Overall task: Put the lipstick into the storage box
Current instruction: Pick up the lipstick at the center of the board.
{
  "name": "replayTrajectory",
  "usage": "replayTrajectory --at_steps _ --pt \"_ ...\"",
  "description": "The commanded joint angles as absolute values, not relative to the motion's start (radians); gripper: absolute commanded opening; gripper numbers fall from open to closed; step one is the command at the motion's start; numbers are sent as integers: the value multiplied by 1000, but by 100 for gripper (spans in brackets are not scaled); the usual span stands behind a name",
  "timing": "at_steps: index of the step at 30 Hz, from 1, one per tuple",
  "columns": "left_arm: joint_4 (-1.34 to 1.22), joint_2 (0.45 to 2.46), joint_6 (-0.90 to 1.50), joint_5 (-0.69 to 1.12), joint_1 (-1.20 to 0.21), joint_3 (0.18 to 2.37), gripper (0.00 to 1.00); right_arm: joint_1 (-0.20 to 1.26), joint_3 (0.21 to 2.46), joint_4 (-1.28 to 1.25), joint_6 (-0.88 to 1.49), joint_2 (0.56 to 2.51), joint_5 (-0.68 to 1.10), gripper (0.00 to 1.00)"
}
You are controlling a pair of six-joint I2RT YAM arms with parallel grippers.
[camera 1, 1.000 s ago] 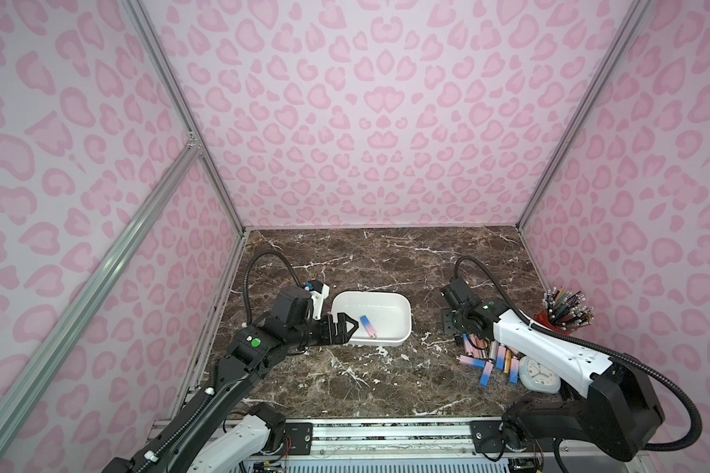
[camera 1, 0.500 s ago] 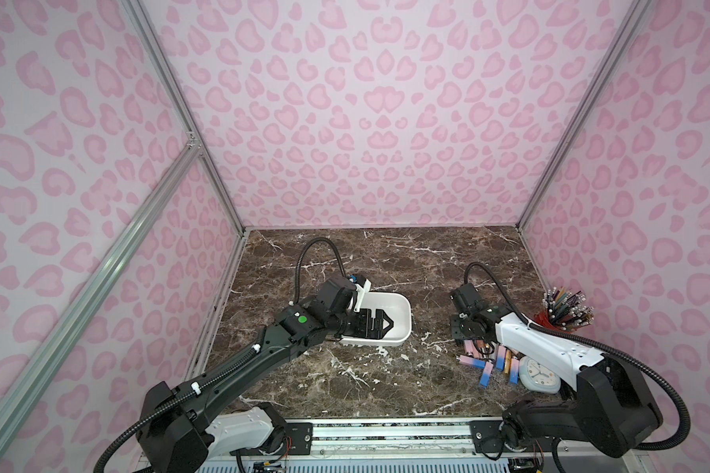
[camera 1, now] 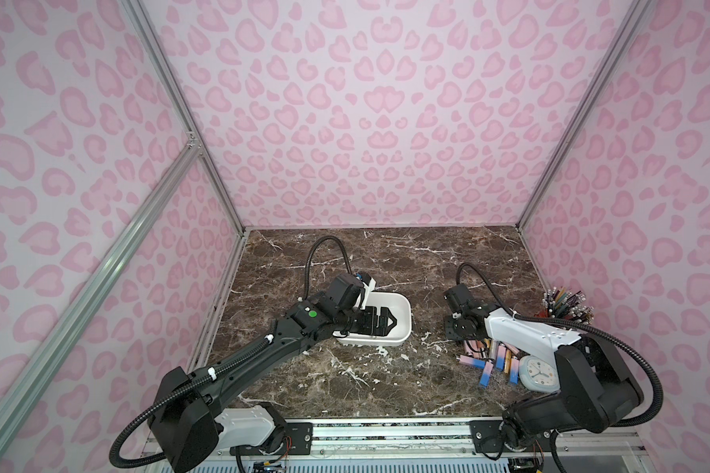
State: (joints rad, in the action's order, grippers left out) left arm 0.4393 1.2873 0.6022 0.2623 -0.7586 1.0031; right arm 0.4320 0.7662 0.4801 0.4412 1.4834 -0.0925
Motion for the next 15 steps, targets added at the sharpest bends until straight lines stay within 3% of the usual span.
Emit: replayTrajectory --at_steps 1,15 --pt "419 1292 588 255 -758 1012 98 433 764 458 437 1498 -79 38" --pt "427 1275 586 229 -757 989 98 440 779 468 439 1557 -70 23"
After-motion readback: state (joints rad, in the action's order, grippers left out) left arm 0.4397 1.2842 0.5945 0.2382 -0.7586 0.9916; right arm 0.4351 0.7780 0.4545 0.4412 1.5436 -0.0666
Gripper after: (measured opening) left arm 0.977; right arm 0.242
